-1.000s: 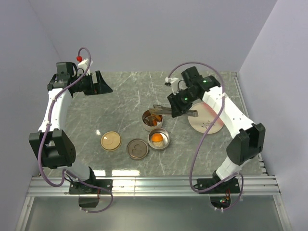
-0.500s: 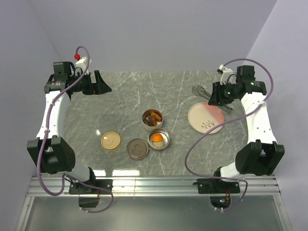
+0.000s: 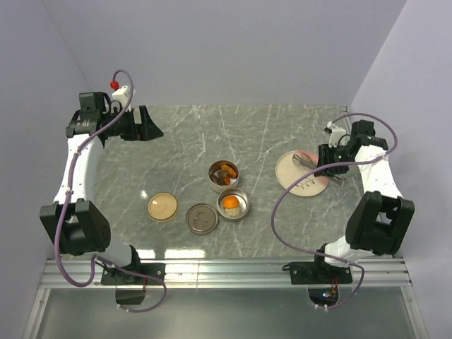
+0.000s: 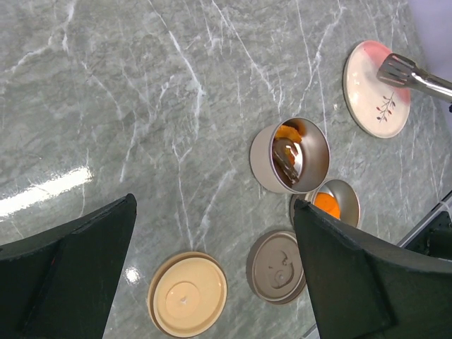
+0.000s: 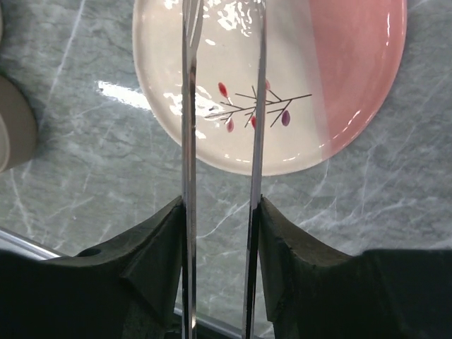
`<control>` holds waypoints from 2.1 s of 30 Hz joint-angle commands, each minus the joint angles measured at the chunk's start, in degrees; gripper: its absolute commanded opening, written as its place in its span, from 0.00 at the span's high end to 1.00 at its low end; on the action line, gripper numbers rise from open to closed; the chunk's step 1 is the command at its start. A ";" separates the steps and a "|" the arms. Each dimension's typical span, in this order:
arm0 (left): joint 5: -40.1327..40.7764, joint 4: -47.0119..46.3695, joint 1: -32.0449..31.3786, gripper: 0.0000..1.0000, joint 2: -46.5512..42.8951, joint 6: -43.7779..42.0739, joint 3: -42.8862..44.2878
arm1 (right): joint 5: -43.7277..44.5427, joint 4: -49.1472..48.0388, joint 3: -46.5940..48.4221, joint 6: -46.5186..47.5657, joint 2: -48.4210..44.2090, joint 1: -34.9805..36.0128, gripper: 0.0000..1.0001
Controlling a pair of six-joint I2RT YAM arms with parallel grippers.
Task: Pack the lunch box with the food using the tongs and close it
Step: Put down the clamp, then pick up the lid of the lunch box with the left arm
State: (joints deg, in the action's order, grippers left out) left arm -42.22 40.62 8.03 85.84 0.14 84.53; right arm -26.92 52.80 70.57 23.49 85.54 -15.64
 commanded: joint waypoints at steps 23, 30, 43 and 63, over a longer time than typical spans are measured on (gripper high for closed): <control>0.91 -0.81 -0.21 0.01 -2.96 -2.87 -1.83 | 7.49 -8.94 -12.20 13.42 9.03 -0.09 0.23; 1.35 -0.46 -0.30 0.01 -2.70 -3.22 -1.48 | 8.63 -9.03 -12.73 14.31 8.59 -0.09 0.06; 3.19 -0.28 -0.30 0.01 -4.37 -2.78 -0.95 | 8.11 -4.99 -5.90 11.59 1.92 -0.18 0.00; 9.53 13.42 -7.49 0.00 -14.20 -50.44 -25.36 | 2.30 -0.85 7.93 4.46 -15.39 12.80 0.00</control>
State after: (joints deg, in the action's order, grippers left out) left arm -34.17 50.94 3.07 75.83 -34.59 62.63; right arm -27.03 53.63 79.33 29.39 73.63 -7.49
